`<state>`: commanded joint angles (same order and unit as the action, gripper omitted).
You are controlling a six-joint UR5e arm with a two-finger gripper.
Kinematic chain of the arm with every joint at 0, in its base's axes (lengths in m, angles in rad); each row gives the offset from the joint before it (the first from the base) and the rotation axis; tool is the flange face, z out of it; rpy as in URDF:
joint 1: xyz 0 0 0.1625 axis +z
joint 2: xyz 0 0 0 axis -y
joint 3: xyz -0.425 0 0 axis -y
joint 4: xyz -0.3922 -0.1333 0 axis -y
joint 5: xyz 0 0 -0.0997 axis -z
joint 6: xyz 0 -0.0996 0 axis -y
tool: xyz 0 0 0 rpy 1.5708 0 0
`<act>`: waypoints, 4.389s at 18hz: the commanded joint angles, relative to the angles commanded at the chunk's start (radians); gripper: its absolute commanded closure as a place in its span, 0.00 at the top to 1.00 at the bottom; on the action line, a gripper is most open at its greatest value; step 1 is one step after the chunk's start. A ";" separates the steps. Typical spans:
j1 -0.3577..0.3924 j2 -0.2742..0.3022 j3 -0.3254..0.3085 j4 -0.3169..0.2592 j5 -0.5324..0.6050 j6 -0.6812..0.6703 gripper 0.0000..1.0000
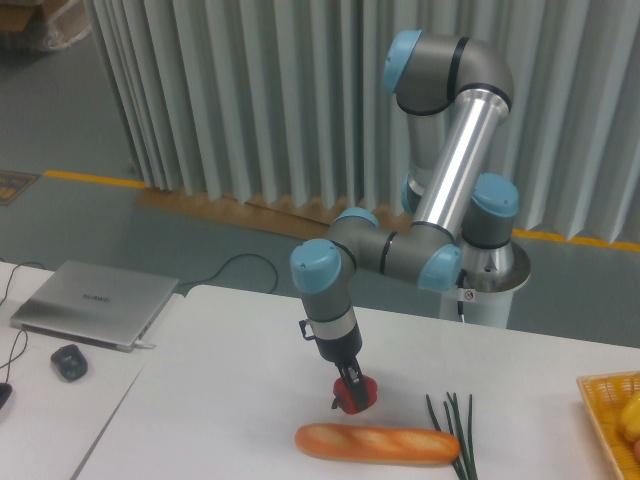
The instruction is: Place the red pepper on the table
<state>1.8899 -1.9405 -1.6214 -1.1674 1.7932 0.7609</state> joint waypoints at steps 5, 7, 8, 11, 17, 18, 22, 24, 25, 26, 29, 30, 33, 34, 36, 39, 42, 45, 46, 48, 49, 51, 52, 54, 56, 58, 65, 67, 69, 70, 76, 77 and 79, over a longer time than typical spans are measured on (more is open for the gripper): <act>-0.005 -0.008 0.000 0.000 0.008 -0.008 0.52; -0.005 -0.008 0.000 0.000 0.012 -0.011 0.58; -0.005 -0.008 0.000 0.000 0.014 -0.008 0.78; -0.002 -0.005 0.011 0.000 0.012 0.003 1.00; 0.031 0.008 0.032 0.005 0.011 0.043 1.00; 0.040 0.020 0.032 0.002 0.009 0.064 1.00; 0.109 0.066 0.020 -0.011 0.005 0.171 1.00; 0.144 0.092 0.012 -0.023 0.003 0.193 1.00; 0.153 0.092 0.014 -0.043 0.003 0.195 1.00; 0.163 0.094 0.014 -0.054 0.005 0.196 1.00; 0.212 0.123 0.017 -0.066 0.002 0.268 1.00; 0.230 0.130 0.023 -0.074 0.000 0.288 1.00; 0.255 0.144 0.026 -0.097 0.000 0.301 1.00; 0.267 0.144 0.026 -0.097 0.000 0.310 1.00; 0.282 0.144 0.026 -0.098 0.000 0.343 1.00; 0.311 0.152 0.026 -0.106 -0.002 0.385 1.00; 0.351 0.164 0.026 -0.110 -0.005 0.439 1.00; 0.393 0.178 0.031 -0.146 -0.017 0.495 1.00; 0.399 0.181 0.032 -0.147 -0.018 0.503 1.00; 0.410 0.186 0.032 -0.149 -0.024 0.518 1.00; 0.411 0.189 0.031 -0.155 -0.025 0.529 1.00; 0.442 0.205 0.031 -0.193 -0.028 0.576 1.00; 0.451 0.212 0.031 -0.205 -0.044 0.604 1.00; 0.475 0.228 0.029 -0.212 -0.089 0.617 1.00; 0.485 0.250 0.026 -0.230 -0.112 0.621 1.00; 0.489 0.256 0.026 -0.261 -0.115 0.624 1.00; 0.512 0.295 0.003 -0.278 -0.193 0.647 1.00; 0.518 0.296 0.005 -0.281 -0.196 0.647 1.00; 0.525 0.295 0.020 -0.314 -0.196 0.655 1.00; 0.528 0.288 0.032 -0.333 -0.195 0.658 1.00; 0.525 0.281 0.052 -0.344 -0.230 0.601 1.00; 0.523 0.282 0.052 -0.345 -0.229 0.604 1.00; 0.523 0.296 0.044 -0.362 -0.230 0.609 1.00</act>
<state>2.4130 -1.6445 -1.5769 -1.5292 1.5631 1.3698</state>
